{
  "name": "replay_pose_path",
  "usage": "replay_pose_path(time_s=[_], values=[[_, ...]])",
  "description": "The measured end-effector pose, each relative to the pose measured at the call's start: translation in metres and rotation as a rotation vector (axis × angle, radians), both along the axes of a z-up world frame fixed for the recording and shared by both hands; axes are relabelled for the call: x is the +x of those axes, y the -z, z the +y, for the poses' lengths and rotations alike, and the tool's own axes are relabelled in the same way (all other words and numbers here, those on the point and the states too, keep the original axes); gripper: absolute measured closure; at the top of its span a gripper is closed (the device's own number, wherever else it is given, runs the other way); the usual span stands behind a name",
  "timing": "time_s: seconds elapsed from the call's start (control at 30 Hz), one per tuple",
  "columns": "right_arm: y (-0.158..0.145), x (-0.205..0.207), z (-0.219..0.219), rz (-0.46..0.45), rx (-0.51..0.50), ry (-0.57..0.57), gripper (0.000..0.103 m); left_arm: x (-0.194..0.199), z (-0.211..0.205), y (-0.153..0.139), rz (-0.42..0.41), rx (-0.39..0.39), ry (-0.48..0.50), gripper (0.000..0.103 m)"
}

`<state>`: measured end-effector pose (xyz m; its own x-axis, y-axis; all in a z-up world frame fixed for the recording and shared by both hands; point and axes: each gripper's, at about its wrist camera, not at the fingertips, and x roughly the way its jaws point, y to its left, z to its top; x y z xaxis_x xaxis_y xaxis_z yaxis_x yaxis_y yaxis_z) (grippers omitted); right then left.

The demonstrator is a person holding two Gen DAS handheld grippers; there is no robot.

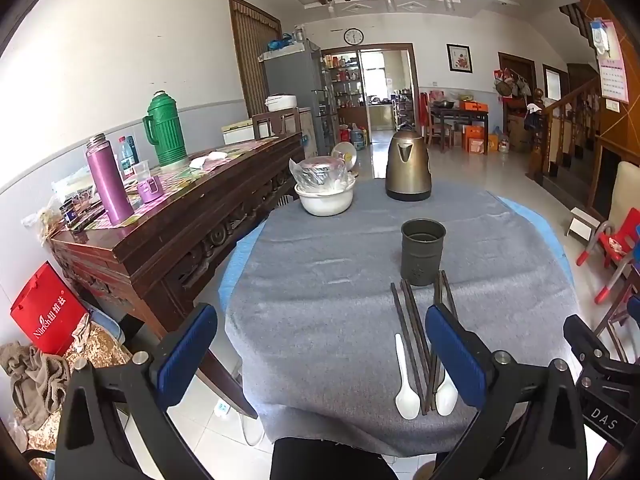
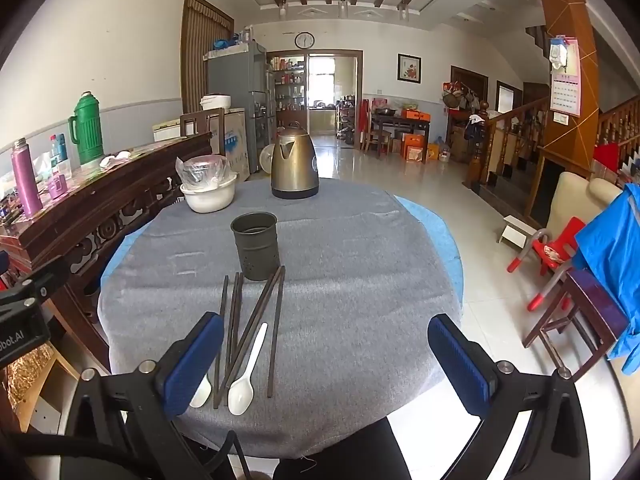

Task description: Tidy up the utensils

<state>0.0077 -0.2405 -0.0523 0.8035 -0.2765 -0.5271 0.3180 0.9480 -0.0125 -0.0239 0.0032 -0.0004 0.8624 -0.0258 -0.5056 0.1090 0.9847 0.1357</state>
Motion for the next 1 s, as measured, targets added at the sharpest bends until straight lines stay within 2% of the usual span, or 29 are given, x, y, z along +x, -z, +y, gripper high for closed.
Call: replay_pose_path(time_s=[1.0], values=[[0.0028, 0.0019, 0.0048, 0.009, -0.003, 0.004, 0.000, 0.0041, 0.0038, 0.0096, 0.036, -0.009, 0.000, 0.000]])
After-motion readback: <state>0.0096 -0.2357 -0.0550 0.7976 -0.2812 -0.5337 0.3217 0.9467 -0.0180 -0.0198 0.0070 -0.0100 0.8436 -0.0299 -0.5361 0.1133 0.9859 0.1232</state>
